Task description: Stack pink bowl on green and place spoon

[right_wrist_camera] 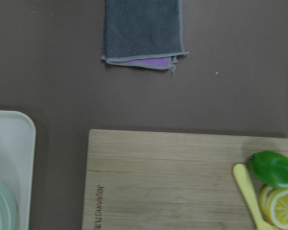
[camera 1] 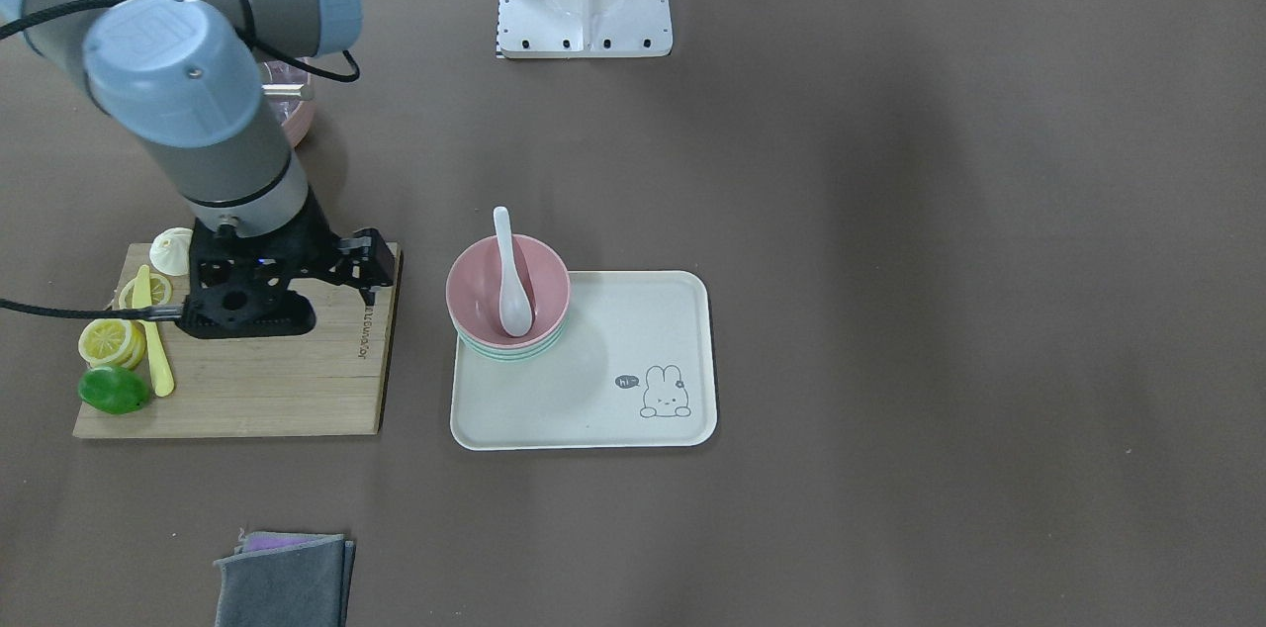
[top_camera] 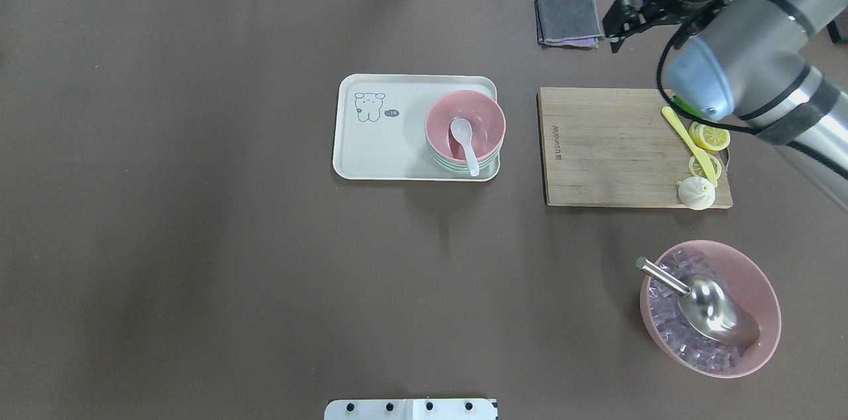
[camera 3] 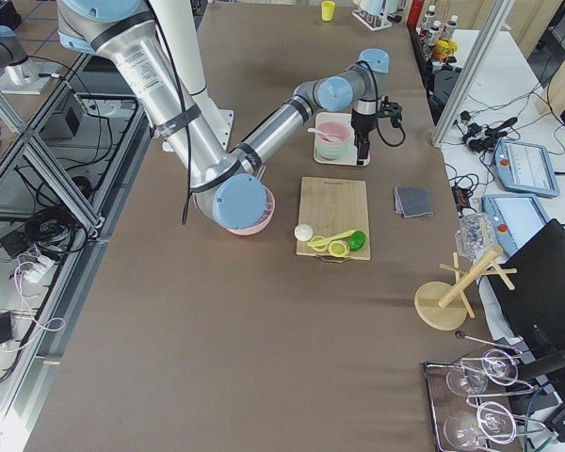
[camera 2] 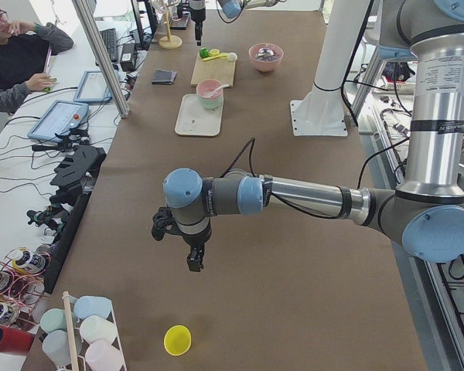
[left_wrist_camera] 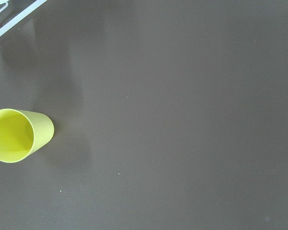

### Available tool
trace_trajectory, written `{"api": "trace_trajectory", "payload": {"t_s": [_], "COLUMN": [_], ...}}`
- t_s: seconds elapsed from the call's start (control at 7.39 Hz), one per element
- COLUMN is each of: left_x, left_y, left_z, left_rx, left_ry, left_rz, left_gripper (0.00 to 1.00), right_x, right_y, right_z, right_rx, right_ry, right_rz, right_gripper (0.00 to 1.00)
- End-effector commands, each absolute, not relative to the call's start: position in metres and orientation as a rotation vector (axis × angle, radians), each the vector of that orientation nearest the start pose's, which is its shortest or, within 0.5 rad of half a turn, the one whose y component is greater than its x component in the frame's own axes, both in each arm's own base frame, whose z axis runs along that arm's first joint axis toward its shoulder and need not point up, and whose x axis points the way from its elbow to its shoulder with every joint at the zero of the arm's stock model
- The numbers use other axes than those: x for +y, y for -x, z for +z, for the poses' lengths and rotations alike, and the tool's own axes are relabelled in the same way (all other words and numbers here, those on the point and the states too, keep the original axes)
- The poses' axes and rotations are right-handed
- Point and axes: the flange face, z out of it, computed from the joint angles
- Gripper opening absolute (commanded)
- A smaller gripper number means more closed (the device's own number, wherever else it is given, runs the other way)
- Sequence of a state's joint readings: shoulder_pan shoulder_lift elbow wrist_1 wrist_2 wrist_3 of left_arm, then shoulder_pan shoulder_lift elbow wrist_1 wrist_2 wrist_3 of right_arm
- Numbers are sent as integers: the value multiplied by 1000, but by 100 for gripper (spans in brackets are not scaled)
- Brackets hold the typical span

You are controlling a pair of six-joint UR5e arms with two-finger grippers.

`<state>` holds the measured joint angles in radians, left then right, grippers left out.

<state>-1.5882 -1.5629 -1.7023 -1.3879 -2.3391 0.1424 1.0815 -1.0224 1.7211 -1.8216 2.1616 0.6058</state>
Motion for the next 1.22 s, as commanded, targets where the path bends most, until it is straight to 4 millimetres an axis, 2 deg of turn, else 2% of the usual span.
{"api": "trace_trajectory", "payload": {"t_s": [0.0, 0.27, 0.41, 0.54, 0.68, 0.81, 0.95, 1.08], "left_x": [-472, -472, -472, -472, -473, -473, -472, -460], "left_y": [73, 80, 84, 84, 83, 83, 84, 84], "left_z": [629, 580, 568, 566, 560, 564, 576, 590], "left_rx": [784, 779, 776, 778, 775, 774, 778, 781], "left_ry": [-9, -108, -134, -151, -162, -155, -130, -104], "left_rz": [93, 116, 122, 135, 145, 142, 130, 117], "left_gripper": [98, 98, 98, 98, 98, 98, 98, 98], "right_x": [-592, -557, -536, -512, -483, -454, -434, -425], "right_y": [128, 54, 9, -21, -35, -38, -42, -48], "right_z": [386, 480, 519, 551, 584, 617, 636, 640], "right_rx": [-687, -651, -655, -655, -658, -661, -662, -665], "right_ry": [-91, -51, -15, 6, 20, 21, 5, 6], "right_rz": [-80, -139, -89, -46, -24, -17, -14, 3], "right_gripper": [100, 100, 100, 100, 100, 100, 100, 100]}}
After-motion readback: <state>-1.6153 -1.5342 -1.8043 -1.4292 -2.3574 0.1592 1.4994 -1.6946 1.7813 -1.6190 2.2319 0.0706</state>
